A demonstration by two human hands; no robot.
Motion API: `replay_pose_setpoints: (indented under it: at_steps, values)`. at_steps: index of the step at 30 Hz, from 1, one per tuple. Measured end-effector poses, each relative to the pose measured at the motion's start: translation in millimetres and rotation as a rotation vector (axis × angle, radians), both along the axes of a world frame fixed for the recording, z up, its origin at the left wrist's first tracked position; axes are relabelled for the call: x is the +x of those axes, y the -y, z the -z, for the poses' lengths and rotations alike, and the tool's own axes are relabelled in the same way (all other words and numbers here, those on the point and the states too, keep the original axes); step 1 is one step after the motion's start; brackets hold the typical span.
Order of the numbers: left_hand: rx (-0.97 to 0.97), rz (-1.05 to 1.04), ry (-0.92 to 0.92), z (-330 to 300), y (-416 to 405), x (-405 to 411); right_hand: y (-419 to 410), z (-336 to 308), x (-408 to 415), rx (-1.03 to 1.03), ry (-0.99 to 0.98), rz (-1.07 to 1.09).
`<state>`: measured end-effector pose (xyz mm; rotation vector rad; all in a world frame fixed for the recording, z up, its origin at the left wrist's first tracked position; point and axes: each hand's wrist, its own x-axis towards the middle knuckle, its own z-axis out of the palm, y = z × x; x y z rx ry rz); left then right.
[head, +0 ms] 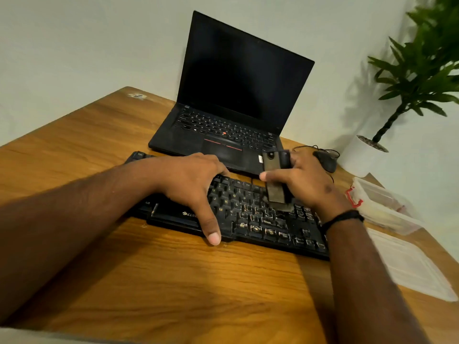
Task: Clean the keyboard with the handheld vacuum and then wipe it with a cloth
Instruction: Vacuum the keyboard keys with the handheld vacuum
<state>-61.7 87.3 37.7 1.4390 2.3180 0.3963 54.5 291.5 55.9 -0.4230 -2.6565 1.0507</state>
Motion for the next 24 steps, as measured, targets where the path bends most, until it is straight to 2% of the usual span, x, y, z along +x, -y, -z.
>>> replay_pose_setpoints:
  at_steps: [2, 5, 8, 10, 15, 16, 19, 24]
  values:
    - [0.0, 0.005, -0.004, 1, 0, -1, -6, 0, 6, 0.109, -0.064, 0.056]
    - [0.007, 0.017, -0.007, 3, 1, -3, -1, 5, 6, 0.001, -0.203, 0.019]
    - [0.006, 0.024, -0.008, 2, 0, -2, 0, 6, 1, -0.08, -0.079, -0.055]
    - [0.001, 0.027, -0.009, 1, -1, -1, -2, 2, 2, -0.019, -0.015, -0.033]
    - [-0.01, 0.016, -0.003, 1, 0, -1, -2, -1, 8, 0.134, -0.101, 0.023]
    - [-0.012, 0.014, -0.002, 0, 1, -1, -3, -2, 9, 0.12, -0.102, 0.026]
    - [-0.004, 0.01, -0.003, 1, 0, 0, 6, -2, 8, -0.09, -0.055, -0.053]
    - [-0.023, -0.011, -0.011, 0, -1, 1, 36, 11, -9, -0.186, -0.051, -0.21]
